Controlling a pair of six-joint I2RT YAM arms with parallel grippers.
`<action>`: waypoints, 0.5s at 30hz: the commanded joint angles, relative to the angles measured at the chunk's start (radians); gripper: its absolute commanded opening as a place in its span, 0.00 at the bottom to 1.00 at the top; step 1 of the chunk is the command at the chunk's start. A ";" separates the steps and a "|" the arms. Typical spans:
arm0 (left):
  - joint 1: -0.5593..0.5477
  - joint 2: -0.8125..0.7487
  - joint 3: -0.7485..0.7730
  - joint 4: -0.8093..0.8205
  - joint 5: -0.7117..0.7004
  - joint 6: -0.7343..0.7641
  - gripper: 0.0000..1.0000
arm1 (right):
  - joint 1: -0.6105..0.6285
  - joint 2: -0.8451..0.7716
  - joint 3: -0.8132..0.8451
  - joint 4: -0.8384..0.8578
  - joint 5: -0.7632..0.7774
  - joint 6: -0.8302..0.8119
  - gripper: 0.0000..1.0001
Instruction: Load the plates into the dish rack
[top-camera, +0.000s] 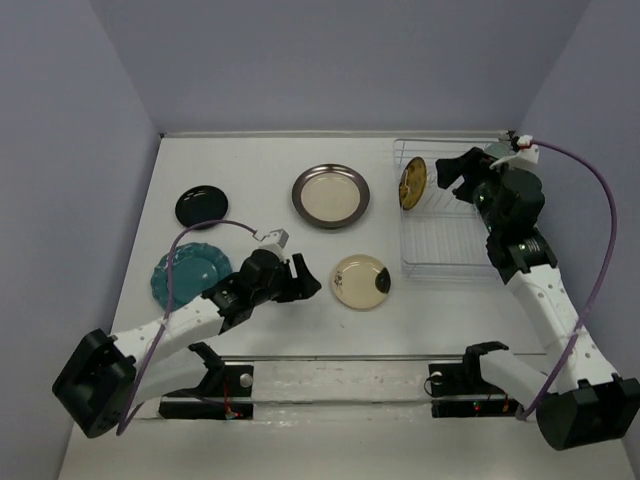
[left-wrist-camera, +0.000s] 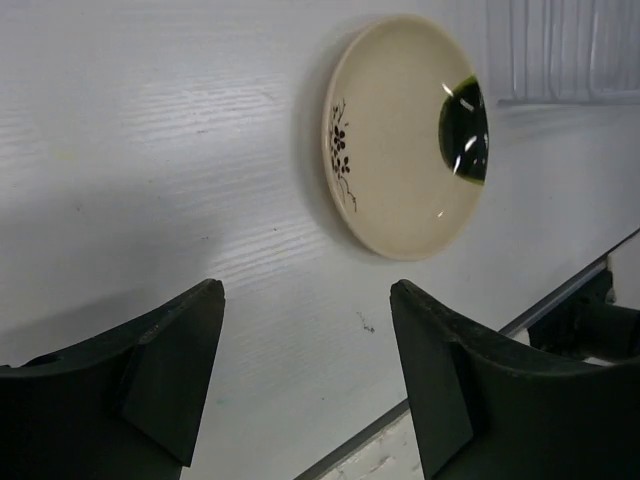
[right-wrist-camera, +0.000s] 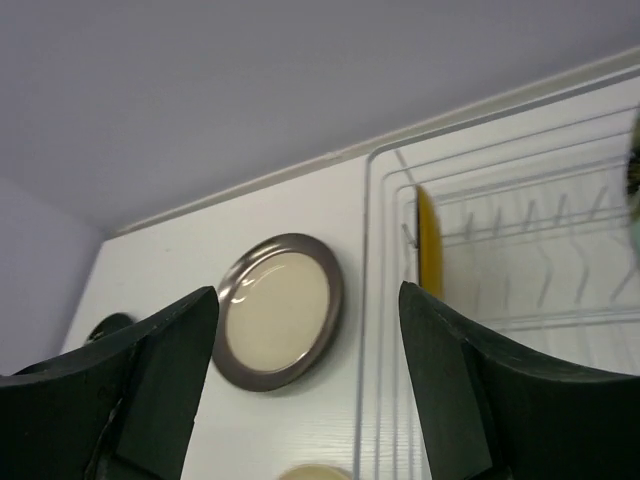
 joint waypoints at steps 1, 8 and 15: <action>-0.062 0.113 0.068 0.134 -0.132 -0.006 0.75 | 0.008 -0.119 -0.155 0.139 -0.183 0.088 0.76; -0.120 0.356 0.164 0.212 -0.201 -0.009 0.66 | 0.017 -0.294 -0.377 0.181 -0.329 0.164 0.74; -0.132 0.605 0.272 0.271 -0.198 0.042 0.54 | 0.017 -0.290 -0.482 0.218 -0.436 0.194 0.72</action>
